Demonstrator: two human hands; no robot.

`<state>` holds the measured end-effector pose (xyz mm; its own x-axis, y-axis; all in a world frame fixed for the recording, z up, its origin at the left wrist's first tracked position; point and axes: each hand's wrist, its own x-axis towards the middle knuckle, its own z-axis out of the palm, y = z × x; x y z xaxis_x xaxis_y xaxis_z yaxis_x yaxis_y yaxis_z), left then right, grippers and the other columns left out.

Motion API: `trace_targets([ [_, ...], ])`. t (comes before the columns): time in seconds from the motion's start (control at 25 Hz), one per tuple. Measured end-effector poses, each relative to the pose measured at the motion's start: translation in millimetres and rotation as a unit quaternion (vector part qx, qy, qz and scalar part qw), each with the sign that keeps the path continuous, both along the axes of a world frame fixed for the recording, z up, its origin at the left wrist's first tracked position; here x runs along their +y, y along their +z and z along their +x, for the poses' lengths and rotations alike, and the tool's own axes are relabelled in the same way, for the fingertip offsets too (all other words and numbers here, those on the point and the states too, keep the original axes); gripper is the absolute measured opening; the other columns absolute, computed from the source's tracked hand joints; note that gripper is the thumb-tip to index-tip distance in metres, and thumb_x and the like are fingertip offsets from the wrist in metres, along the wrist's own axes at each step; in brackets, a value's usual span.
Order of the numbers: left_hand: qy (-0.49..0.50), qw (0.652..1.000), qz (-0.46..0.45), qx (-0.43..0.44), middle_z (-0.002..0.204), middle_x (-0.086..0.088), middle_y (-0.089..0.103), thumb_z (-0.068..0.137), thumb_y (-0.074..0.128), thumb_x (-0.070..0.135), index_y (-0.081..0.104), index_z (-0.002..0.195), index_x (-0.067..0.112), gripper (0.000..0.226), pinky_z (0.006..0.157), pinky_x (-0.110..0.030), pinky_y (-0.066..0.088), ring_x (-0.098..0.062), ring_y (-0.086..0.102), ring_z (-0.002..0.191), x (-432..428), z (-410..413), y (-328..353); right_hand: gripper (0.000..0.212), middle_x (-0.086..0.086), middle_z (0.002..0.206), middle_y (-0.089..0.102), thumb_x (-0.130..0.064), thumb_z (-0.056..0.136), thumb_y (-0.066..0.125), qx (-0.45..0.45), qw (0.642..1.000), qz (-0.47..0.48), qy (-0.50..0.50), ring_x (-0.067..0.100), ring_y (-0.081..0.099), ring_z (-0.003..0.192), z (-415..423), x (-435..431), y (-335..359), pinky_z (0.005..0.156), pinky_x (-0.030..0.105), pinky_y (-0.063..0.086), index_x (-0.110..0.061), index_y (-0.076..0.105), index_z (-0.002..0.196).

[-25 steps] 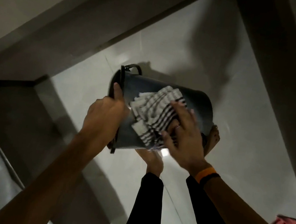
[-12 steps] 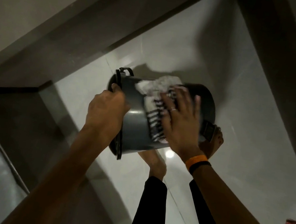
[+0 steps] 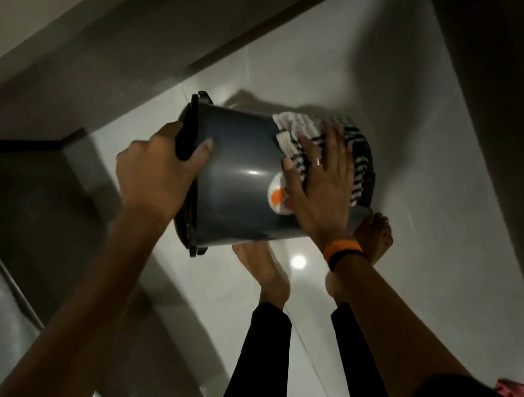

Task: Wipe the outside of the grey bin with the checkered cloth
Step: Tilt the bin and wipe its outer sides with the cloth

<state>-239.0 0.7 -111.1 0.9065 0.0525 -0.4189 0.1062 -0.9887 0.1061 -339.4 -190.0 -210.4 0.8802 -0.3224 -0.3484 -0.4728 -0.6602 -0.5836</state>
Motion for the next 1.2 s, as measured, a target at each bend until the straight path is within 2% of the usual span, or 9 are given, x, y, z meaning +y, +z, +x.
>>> trace_targets([
  [0.12,0.053,0.974,-0.186,0.119,0.162,0.001,0.037,0.086,0.075,0.039,0.020,0.159,0.034,0.091,0.114,-0.045,0.042,-0.027,0.046,0.141,22.8,-24.0,0.8,0.053,0.014,0.157,0.051,-0.047,0.104,0.042,-0.024,0.999,-0.016,0.021,0.033,0.041,0.150,43.4,1.1,-14.1,0.130,0.045,0.024,-0.018,0.055,0.147],
  [0.2,0.012,0.974,-0.195,0.117,0.166,-0.002,0.027,0.090,0.072,0.020,0.013,0.162,0.028,0.093,0.117,-0.039,0.038,-0.028,0.041,0.145,32.7,-37.5,-2.2,0.044,0.017,0.142,0.064,-0.035,0.106,0.047,-0.006,1.000,0.011,0.009,0.035,0.053,0.139,78.9,-10.5,-27.2,0.121,0.041,0.035,-0.008,0.061,0.138],
  [0.32,-0.006,0.990,-0.128,0.059,0.150,-0.017,0.051,0.093,0.061,0.016,0.019,0.160,0.020,0.080,0.099,-0.041,0.050,-0.037,0.061,0.117,17.6,-24.5,-12.1,0.038,0.021,0.126,0.070,-0.030,0.109,0.046,0.057,0.995,0.076,-0.040,0.038,0.063,0.122,109.8,-17.5,-30.0,0.103,0.041,0.048,-0.003,0.059,0.131],
  [0.48,-0.017,0.991,-0.130,0.038,0.122,-0.018,0.066,0.096,0.059,0.016,0.040,0.150,0.011,0.058,0.091,-0.042,0.055,-0.036,0.066,0.103,-9.4,9.4,-21.9,0.048,0.011,0.159,0.047,-0.032,0.106,0.044,-0.072,0.979,0.151,0.114,0.023,0.036,0.154,48.9,40.1,14.7,0.130,0.030,0.013,-0.011,0.049,0.148],
  [0.6,-0.023,0.988,-0.147,0.034,0.107,-0.016,0.069,0.096,0.060,0.018,0.050,0.143,0.011,0.049,0.075,-0.026,0.049,-0.029,0.061,0.088,-17.2,20.9,-26.9,0.043,0.005,0.171,0.029,-0.040,0.105,0.045,-0.095,0.967,0.104,0.213,0.021,0.022,0.161,-30.2,37.7,15.0,0.134,0.045,0.011,-0.017,0.064,0.137],
  [0.88,0.012,0.980,-0.198,0.019,0.105,-0.015,0.074,0.092,0.066,0.020,0.055,0.142,0.011,0.051,0.086,-0.024,0.051,-0.019,0.059,0.079,-25.6,-12.8,-47.7,0.071,0.008,0.174,0.017,-0.059,0.098,0.040,0.027,0.974,-0.080,-0.210,0.026,0.012,0.162,-5.8,-30.1,-31.9,0.131,0.058,0.010,-0.018,0.040,0.156],
  [1.0,0.054,0.975,-0.214,0.003,0.097,-0.020,0.074,0.092,0.067,0.021,0.053,0.144,0.007,0.055,0.093,-0.020,0.048,-0.025,0.067,0.083,-25.4,-7.5,-53.3,0.063,0.010,0.174,0.018,-0.049,0.105,0.039,-0.037,0.994,-0.104,-0.011,0.031,0.014,0.163,-2.0,10.0,-29.7,0.131,0.060,0.007,-0.024,0.028,0.161],
  [1.12,0.059,0.976,-0.209,0.032,0.088,-0.005,0.064,0.091,0.070,0.024,0.048,0.149,0.009,0.063,0.095,-0.012,0.041,-0.016,0.056,0.071,-15.2,-10.0,-53.1,0.058,0.008,0.172,0.027,-0.039,0.106,0.035,-0.117,0.941,-0.122,0.293,0.030,0.021,0.161,-38.4,47.9,-21.6,0.127,0.056,0.020,-0.024,0.028,0.161],
  [1.2,0.085,0.963,-0.249,0.051,0.107,-0.009,0.072,0.090,0.073,0.028,0.045,0.151,0.016,0.069,0.092,-0.008,0.042,-0.022,0.067,0.088,-6.5,-22.6,-50.8,0.055,0.007,0.171,0.030,-0.038,0.103,0.036,-0.118,0.934,-0.137,0.308,0.029,0.020,0.159,-40.7,21.3,-27.2,0.123,0.052,0.019,-0.032,0.035,0.158],
])
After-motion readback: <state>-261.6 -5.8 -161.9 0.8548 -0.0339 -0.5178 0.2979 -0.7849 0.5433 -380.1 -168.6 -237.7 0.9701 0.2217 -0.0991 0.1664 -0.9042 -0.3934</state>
